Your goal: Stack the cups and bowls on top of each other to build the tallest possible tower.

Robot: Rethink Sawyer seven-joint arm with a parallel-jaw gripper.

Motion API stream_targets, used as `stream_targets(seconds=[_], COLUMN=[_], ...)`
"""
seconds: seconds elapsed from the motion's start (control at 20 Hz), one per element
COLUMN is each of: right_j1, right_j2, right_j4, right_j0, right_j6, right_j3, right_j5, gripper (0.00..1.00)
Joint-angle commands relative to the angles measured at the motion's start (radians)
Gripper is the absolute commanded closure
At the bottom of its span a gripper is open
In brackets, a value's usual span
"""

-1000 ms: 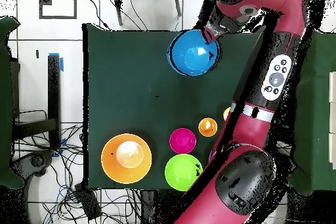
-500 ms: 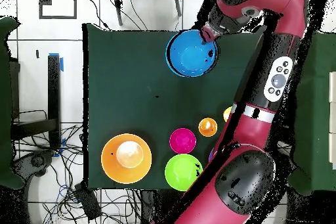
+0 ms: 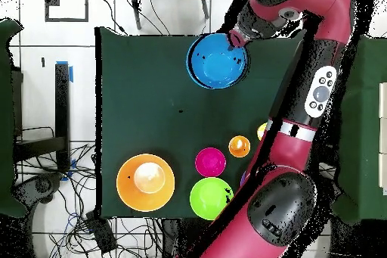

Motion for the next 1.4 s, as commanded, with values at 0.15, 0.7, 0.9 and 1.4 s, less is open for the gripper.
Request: stream_targets(seconds=[0.15, 0.7, 0.9, 1.4], right_j1=[0.050, 0.061, 0.066, 0.081], right_j2=[-0.120, -0.131, -0.126, -0.089], right_j4=[0.010, 0.024, 0.015, 0.027], right_j0=[0.016, 0.010, 0.017, 0.035], right_j6=[0.190, 0.159, 0.151, 0.191], right_j3=[0.009, 0.000, -0.016, -0.040], right_j5=[-0.047, -0.078, -0.082, -0.071], gripper=[1.00, 1.00, 1.00, 1.00])
